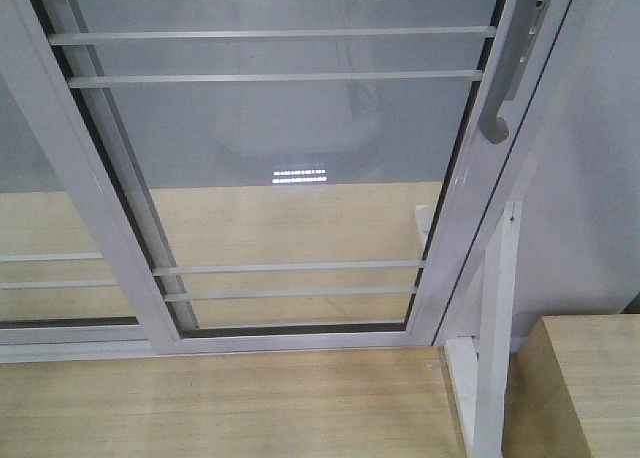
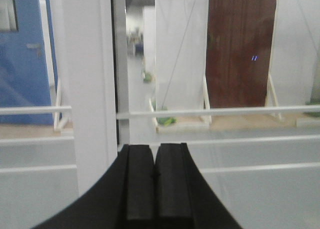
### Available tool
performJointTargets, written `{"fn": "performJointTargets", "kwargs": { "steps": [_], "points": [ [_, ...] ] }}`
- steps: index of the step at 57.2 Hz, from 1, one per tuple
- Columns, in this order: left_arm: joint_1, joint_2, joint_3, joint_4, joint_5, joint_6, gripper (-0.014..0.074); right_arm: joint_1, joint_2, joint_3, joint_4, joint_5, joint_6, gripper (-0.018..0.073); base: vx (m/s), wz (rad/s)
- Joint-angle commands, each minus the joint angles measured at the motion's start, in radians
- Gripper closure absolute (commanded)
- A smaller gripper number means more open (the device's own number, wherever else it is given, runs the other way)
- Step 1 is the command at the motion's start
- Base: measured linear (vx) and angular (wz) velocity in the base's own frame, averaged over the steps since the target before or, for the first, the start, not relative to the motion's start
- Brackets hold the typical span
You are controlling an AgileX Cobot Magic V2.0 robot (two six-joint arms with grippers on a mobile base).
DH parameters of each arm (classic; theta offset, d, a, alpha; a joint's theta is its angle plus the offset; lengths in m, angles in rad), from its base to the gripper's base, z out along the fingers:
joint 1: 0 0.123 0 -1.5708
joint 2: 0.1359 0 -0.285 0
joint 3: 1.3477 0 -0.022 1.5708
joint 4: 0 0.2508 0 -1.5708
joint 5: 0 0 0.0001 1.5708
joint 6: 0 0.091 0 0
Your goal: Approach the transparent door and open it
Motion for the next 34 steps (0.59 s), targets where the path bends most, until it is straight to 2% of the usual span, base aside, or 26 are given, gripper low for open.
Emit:
{"fn": "performJointTargets", "kwargs": {
  "steps": [1,9,23,34],
  "points": [
    [-0.005,0.130,-0.116,-0.014,-0.052,-0.001,0.0602,0.001,0.132,-0.106,0.005,-0.039,-0.012,0.0567,0.00,0.00],
    [-0.005,0.236,-0.194,-0.014,-0.070,-0.002,0.0602,0.001,0.237,-0.150,0.005,-0.053,-0.012,0.0567,0.00,0.00],
    [-0.005,0.291,-0.202,-0.014,-0.068,-0.002,0.0577,0.001,0.315,-0.147,0.056,-0.039,0.004,0.0561,0.00,0.00],
    [-0.005,0.291,-0.202,-0.014,-0.059,-0.002,0.0459,0.001,0.322,-0.148,0.059,-0.010,0.004,0.0496,0.00,0.00]
  ]
}}
